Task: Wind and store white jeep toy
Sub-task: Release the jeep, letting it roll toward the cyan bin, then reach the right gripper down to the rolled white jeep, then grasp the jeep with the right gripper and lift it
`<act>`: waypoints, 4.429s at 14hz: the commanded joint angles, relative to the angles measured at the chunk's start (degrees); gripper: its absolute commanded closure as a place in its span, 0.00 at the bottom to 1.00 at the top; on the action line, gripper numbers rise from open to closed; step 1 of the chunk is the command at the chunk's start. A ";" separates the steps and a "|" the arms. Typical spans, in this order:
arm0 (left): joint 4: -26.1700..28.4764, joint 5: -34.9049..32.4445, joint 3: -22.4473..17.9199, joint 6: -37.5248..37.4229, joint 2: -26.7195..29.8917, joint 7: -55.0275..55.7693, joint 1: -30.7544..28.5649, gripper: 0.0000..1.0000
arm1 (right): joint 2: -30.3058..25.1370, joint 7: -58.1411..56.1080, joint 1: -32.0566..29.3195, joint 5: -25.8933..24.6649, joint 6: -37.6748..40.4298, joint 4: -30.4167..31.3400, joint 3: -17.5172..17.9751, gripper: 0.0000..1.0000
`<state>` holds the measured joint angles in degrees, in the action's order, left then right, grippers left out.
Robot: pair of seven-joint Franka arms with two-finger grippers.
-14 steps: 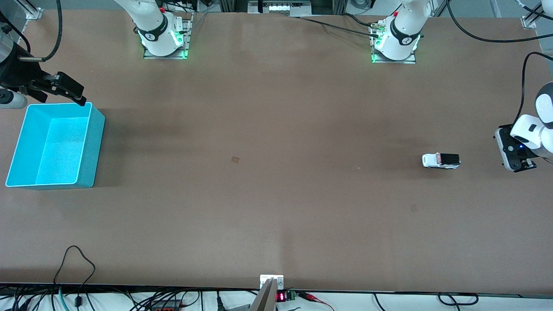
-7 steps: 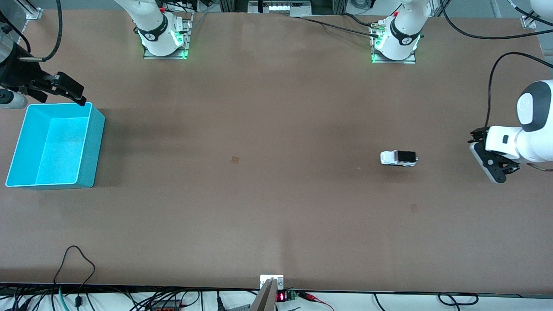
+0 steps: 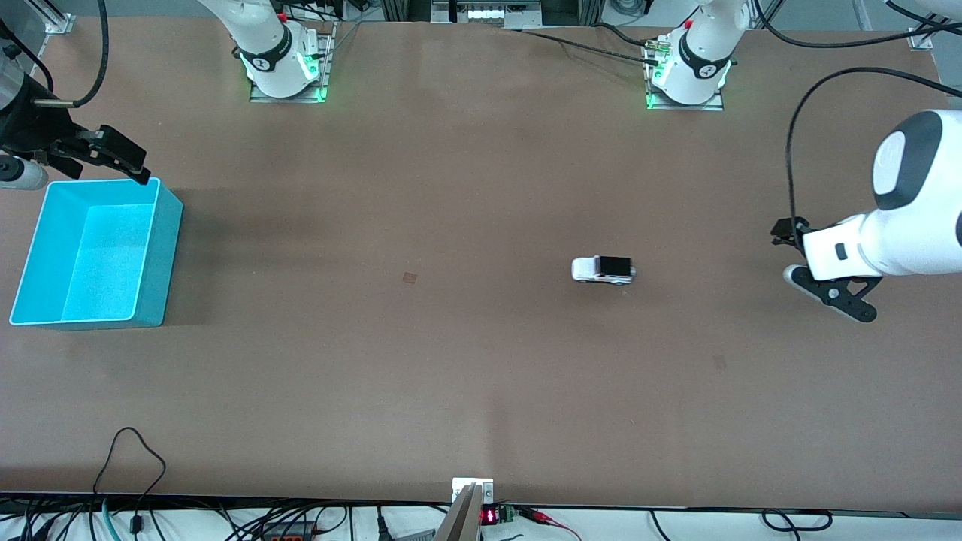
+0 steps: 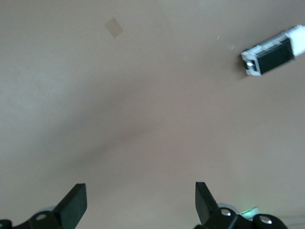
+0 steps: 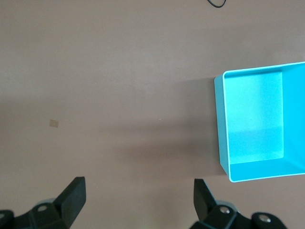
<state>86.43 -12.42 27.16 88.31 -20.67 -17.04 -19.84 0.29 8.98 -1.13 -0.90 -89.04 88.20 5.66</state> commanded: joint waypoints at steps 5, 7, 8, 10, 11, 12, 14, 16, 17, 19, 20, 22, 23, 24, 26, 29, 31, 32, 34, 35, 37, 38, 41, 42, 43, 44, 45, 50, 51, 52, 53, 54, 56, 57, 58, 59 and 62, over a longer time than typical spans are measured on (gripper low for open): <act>-3.90 8.64 -15.60 -2.45 7.47 19.06 13.73 0.00 | -0.55 0.42 -0.28 0.82 -0.26 0.57 0.05 0.00; -1.98 8.56 -22.47 0.17 11.33 19.06 18.76 0.00 | -0.55 0.42 -0.28 0.82 -0.26 0.57 0.05 0.00; 1.42 8.56 -25.38 2.80 14.57 19.06 21.48 0.00 | -0.55 0.42 -0.28 0.82 -0.26 0.57 0.05 0.00; 9.51 8.29 -27.51 8.34 21.08 19.24 23.00 0.00 | -0.64 0.42 -0.28 0.82 -0.26 0.57 0.05 0.00; 12.24 8.38 -27.43 9.06 22.68 19.24 23.09 0.00 | -0.55 0.42 -0.28 0.82 -0.17 0.57 0.05 0.00; 13.14 8.38 -27.43 9.42 23.39 19.41 23.87 0.00 | -0.64 0.42 -0.28 0.82 -0.17 0.57 0.05 0.00; 12.71 8.47 -26.91 9.16 22.96 18.80 23.97 0.00 | -0.55 0.42 -0.28 0.82 -0.09 0.57 0.05 0.00; 10.96 8.73 -26.90 8.81 21.73 18.54 23.62 0.00 | -0.64 0.42 -0.28 0.82 0.00 0.57 0.05 0.00; 10.78 8.82 -26.81 8.80 21.64 18.62 23.61 0.00 | -0.55 0.34 -0.28 0.82 0.09 0.48 0.05 0.00; 10.34 10.74 -26.99 8.72 21.46 18.54 23.44 0.00 | -0.64 -0.45 -0.28 0.73 0.53 0.39 0.05 0.00; 10.16 10.93 -26.99 8.72 21.46 18.62 23.53 0.00 | -0.73 -0.63 -0.19 0.73 0.62 0.39 0.05 0.00; 10.07 10.93 -26.90 8.63 21.37 18.71 23.70 0.00 | -0.73 -0.72 -0.01 0.73 1.93 0.39 0.14 0.00; 9.99 10.84 -26.81 8.63 21.46 18.71 23.70 0.00 | -0.64 -0.81 -0.01 0.73 2.37 0.39 0.14 0.00; 9.98 10.84 -26.81 8.63 21.46 18.63 23.70 0.00 | -0.90 -0.98 -0.01 0.81 3.33 0.65 0.14 0.00; 9.98 10.84 -26.81 8.63 21.46 18.54 23.79 0.00 | -1.08 -3.87 -0.01 0.73 6.58 0.31 0.14 0.00; 9.90 10.66 -26.73 8.19 21.46 18.45 23.88 0.00 | -0.64 -4.84 0.25 0.64 6.33 0.66 0.49 0.00; 9.90 10.40 -26.73 8.01 21.55 18.45 23.88 0.00 | 0.49 -6.69 0.34 0.81 5.54 0.92 0.58 0.00; 9.90 10.40 -26.81 8.01 21.46 18.45 23.88 0.00 | 0.94 -10.09 0.16 1.34 4.93 1.09 0.58 0.00; 9.90 10.31 -26.73 7.40 21.46 18.54 23.97 0.00 | 1.38 -22.13 -0.10 2.92 0.90 5.29 0.32 0.00; 9.90 10.31 -26.73 7.22 21.55 18.45 23.97 0.00 | 1.29 -26.34 -0.28 4.75 -1.21 8.01 0.06 0.00; 9.90 10.31 -26.81 6.61 21.55 18.36 23.88 0.00 | 1.64 -34.35 -0.02 7.05 -1.58 10.14 0.05 0.00; 9.90 10.31 -26.81 6.52 21.55 18.36 23.79 0.00 | 1.56 -36.90 0.16 6.80 -2.80 11.98 0.14 0.00; 9.28 10.23 -26.81 6.52 21.46 18.54 23.97 0.00 | 1.38 -51.64 0.51 2.95 -11.20 19.44 0.40 0.00; 9.19 10.23 -26.73 6.52 21.46 18.54 24.05 0.00 | 1.38 -54.74 1.21 0.84 -14.64 22.16 0.58 0.00; 9.19 10.23 -26.73 6.52 21.46 18.54 24.05 0.00 | 1.64 -56.16 2.00 0.21 -17.72 25.67 0.58 0.00; 9.19 10.23 -26.73 6.43 21.46 18.54 24.05 0.00 | 1.38 -57.40 2.79 -0.58 -22.36 30.40 0.58 0.00; 9.19 10.23 -26.81 6.43 21.46 18.54 24.05 0.00 | 0.42 -60.11 4.54 -1.55 -29.02 35.58 0.58 0.00; 9.19 10.23 -26.81 6.52 21.37 18.54 24.05 0.00 | 3.22 -67.43 5.79 -1.91 -50.07 47.05 0.58 0.00; 9.19 10.31 -26.81 6.52 21.46 18.54 24.05 0.00 | 4.53 -67.51 5.70 -1.91 -51.92 47.50 0.49 0.00; 9.19 10.23 -26.73 6.52 21.46 18.54 24.05 0.00 | 6.29 -67.52 5.44 -1.91 -54.12 47.59 0.49 0.00; 9.19 10.23 -26.73 6.43 21.46 18.45 24.05 0.00 | 8.13 -67.52 5.09 -1.91 -56.23 47.68 0.49 0.00; 9.19 10.31 -26.81 6.43 21.46 18.54 24.05 0.00 | 9.89 -67.78 4.91 -1.82 -58.77 47.94 0.49 0.00; 9.19 10.31 -26.73 6.43 21.37 18.45 23.79 0.00 | 12.35 -69.26 4.56 -1.82 -63.00 48.55 0.32 0.00; 9.19 10.31 -26.81 6.34 21.46 18.54 23.96 0.00 | 13.59 -70.23 3.60 -1.82 -64.67 48.56 0.32 0.00; 9.19 10.31 -26.81 6.34 21.46 18.62 23.97 0.00 | 14.82 -70.94 3.07 -1.82 -66.25 48.56 0.32 0.00; 9.19 10.31 -26.73 6.34 21.46 18.54 23.88 0.00 | 15.96 -71.55 2.98 -1.82 -67.83 48.56 0.32 0.00; 9.19 10.31 -26.81 6.34 21.37 18.63 23.97 0.00 | 16.85 -71.30 2.89 -1.82 -69.08 48.56 0.32 0.00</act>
<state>96.80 -2.53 0.88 95.93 0.89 1.44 3.64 17.24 -61.75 2.26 -2.13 -157.00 136.52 5.66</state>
